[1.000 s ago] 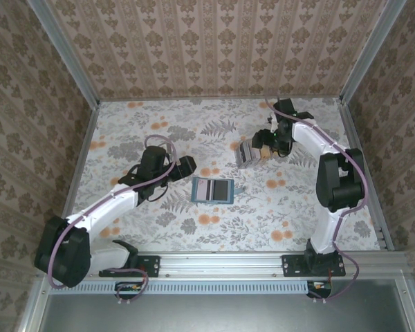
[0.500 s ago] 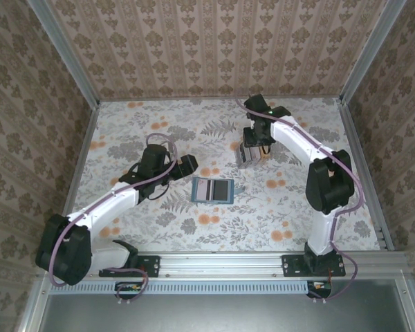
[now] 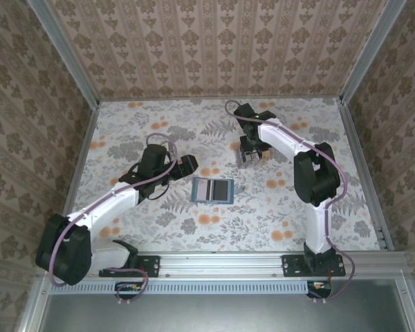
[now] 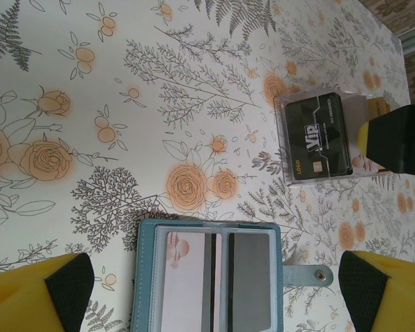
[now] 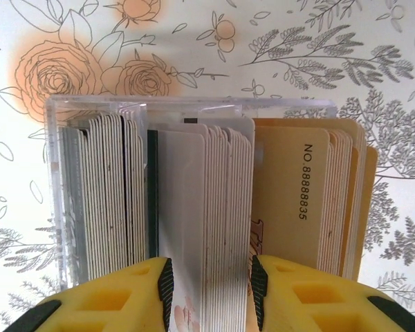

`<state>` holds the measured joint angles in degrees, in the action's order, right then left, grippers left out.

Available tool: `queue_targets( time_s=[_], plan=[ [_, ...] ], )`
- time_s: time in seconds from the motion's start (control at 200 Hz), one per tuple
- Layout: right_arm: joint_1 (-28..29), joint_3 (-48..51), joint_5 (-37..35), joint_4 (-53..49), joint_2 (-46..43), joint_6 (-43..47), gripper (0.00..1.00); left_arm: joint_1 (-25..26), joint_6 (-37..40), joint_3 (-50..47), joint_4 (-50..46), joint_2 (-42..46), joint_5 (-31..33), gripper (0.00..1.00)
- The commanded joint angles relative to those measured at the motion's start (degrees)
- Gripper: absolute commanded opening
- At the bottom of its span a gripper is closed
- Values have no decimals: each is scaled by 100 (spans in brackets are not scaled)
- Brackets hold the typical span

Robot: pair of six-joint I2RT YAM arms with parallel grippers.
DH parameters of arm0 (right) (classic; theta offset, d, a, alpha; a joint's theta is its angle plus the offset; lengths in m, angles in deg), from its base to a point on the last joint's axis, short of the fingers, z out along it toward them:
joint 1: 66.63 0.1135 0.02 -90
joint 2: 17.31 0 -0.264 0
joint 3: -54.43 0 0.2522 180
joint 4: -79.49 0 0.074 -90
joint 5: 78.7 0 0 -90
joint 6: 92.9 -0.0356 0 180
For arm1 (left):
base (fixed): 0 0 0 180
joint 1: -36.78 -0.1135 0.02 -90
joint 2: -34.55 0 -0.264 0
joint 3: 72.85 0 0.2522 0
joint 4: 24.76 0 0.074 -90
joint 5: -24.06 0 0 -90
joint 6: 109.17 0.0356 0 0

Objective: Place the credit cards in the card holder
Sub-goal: Pick up the credit card from the storage box.

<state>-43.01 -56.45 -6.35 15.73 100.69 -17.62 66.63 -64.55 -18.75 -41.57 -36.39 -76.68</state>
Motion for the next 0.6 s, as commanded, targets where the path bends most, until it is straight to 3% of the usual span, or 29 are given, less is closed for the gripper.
queue_targets(
  time_s=[0.0,0.34,0.595],
  plan=[
    [84,-167,-690,-252,214,125,38,-49,6,74,-39,-35,-52,95],
    [214,-195,-1458,-221,167,277,39,-49,-88,42,23,-109,-78,95],
    [214,-88,-1505,-157,-18,295,37,-47,-107,46,23,-157,-117,94]
  ],
)
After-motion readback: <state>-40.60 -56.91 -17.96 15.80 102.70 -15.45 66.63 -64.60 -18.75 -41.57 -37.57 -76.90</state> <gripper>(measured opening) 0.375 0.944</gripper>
